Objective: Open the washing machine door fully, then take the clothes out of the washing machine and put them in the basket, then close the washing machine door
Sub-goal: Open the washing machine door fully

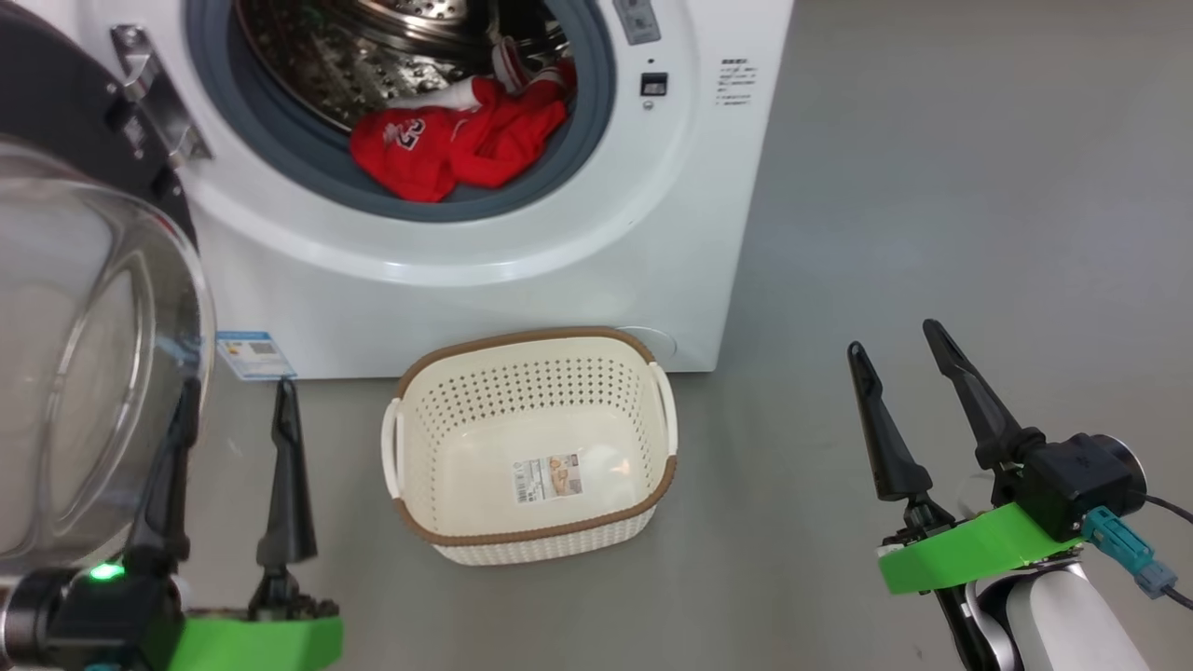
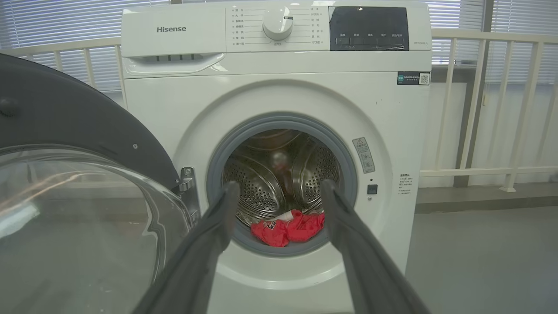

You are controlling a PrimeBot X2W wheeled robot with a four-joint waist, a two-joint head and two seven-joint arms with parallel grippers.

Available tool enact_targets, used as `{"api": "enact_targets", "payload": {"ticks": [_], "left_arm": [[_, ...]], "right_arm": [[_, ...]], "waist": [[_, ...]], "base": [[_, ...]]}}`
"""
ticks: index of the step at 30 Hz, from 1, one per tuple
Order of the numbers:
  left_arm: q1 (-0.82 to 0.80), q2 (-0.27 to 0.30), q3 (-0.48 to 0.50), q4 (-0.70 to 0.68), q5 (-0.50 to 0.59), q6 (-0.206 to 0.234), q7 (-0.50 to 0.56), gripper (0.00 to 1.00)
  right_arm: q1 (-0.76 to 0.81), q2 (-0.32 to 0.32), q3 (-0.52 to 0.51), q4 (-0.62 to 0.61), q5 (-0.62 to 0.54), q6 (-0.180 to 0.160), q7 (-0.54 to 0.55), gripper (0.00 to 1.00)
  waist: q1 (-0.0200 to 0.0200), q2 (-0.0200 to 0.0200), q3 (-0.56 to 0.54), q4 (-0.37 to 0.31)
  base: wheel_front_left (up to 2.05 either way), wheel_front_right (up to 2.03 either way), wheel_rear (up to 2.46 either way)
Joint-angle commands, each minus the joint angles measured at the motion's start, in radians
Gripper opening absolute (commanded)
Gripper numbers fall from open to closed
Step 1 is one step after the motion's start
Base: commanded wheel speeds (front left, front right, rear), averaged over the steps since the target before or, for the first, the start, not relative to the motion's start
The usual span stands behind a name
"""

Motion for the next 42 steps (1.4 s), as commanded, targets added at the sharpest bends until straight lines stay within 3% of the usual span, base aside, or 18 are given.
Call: {"api": "enact_targets", "payload": {"ticks": [1, 20, 42], "left_arm": [[0.017, 0.008, 0.037, -0.035, -0.009, 0.01, -0.004, 1.0], [0.209, -0.01, 0.064, -0.037, -0.013, 0.021, -0.004, 1.0], [0.245, -0.016, 0.075, 0.011, -0.014, 0.033, -0.004, 1.0]], "right_arm": [[-0.027, 0.002, 0.016, -0.038, -0.012, 0.006, -0.006, 1.0], [0.094, 0.002, 0.024, -0.063, 0.0, 0.006, -0.006, 1.0], [0.106, 0.002, 0.034, -0.009, 0.021, 0.006, -0.006, 1.0]], "waist": [[0.0, 0.0, -0.015, -0.032], [0.0, 0.0, -0.072, -0.108], [0.0, 0.0, -0.098, -0.129]], "base": [[0.0, 0.0, 0.0], [0.0, 0.0, 0.0], [0.0, 0.0, 0.0]]}}
